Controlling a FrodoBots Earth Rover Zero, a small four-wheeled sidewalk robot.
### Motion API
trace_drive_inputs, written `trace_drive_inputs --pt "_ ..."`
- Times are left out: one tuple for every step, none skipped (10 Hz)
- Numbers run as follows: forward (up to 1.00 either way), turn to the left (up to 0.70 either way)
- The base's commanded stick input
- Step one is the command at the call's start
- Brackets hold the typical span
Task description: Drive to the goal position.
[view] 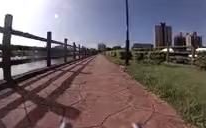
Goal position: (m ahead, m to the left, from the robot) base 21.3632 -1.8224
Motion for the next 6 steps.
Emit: trace_drive_inputs --pt "0.5 0.5" --pt "0.5 0.5" --pt "0.5 0.23" --pt "0.5 0.0" --pt "0.5 0.0" --pt "0.5 0.01"
